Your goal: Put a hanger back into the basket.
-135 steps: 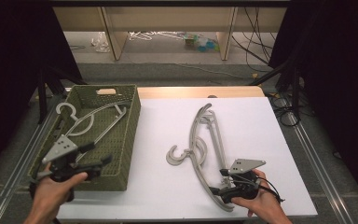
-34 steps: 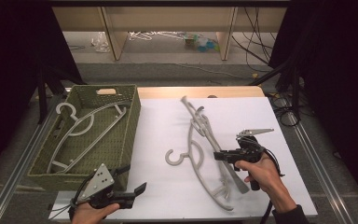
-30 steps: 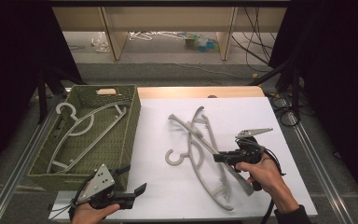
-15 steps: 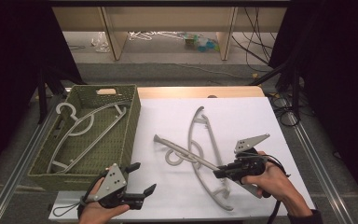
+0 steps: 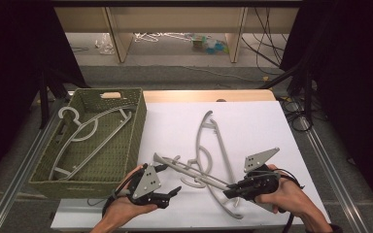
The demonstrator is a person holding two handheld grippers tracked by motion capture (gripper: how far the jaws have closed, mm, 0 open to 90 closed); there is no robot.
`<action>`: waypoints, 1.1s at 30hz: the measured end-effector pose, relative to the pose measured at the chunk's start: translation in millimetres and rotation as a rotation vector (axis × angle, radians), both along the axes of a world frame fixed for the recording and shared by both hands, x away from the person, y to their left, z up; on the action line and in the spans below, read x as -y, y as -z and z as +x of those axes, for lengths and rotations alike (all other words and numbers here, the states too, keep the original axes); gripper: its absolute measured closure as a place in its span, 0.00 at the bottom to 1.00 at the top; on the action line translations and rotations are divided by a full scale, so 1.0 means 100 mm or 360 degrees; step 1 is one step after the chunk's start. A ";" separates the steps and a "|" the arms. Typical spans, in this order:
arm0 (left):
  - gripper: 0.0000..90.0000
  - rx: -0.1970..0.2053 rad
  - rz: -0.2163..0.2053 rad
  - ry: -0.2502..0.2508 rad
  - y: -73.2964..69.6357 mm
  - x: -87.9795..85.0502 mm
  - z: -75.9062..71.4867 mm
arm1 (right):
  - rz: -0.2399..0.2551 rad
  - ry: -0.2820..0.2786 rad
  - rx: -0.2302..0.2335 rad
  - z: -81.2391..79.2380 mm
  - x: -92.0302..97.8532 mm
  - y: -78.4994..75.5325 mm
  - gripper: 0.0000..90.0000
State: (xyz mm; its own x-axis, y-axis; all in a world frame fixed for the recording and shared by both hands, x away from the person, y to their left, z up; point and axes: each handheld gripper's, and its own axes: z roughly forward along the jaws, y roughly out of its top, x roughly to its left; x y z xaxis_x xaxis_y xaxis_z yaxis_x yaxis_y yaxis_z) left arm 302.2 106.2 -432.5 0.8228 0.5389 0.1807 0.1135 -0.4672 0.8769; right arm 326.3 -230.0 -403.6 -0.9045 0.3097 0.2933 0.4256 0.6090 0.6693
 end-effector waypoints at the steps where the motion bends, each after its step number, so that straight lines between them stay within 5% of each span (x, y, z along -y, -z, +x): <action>1: 0.30 -0.0001 -0.0010 0.0004 0.00 0.01 0.02 | -0.0003 -0.0004 0.0002 0.00 0.00 0.00 0.91; 12: 0.37 0.0087 0.0156 0.0162 -0.04 0.16 0.17 | -0.0008 -0.0039 0.0004 -0.01 -0.02 0.01 0.91; 20: 0.47 0.0017 0.0322 0.0372 0.04 0.37 0.29 | -0.0005 -0.0069 0.0016 -0.03 -0.02 0.00 0.91; 25: 0.67 -0.0012 0.0315 0.0453 0.04 0.40 0.34 | -0.0014 -0.0087 0.0015 -0.02 -0.01 0.01 0.91; 28: 0.71 0.0042 0.0393 0.0512 -0.01 0.39 0.35 | 0.0018 -0.0089 0.0024 -0.01 0.01 0.00 0.91; 33: 0.78 0.0058 0.0397 0.0565 -0.08 0.41 0.35 | 0.0019 -0.0064 0.0107 0.02 0.08 -0.02 0.78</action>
State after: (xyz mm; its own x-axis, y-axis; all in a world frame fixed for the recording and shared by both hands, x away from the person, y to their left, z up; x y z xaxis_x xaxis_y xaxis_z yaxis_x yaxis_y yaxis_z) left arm 337.4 65.3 -424.9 0.9398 0.1601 0.3020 -0.1214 -0.6696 0.7327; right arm 327.9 -237.5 -401.3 -0.9340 0.2696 0.2347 0.3546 0.6166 0.7029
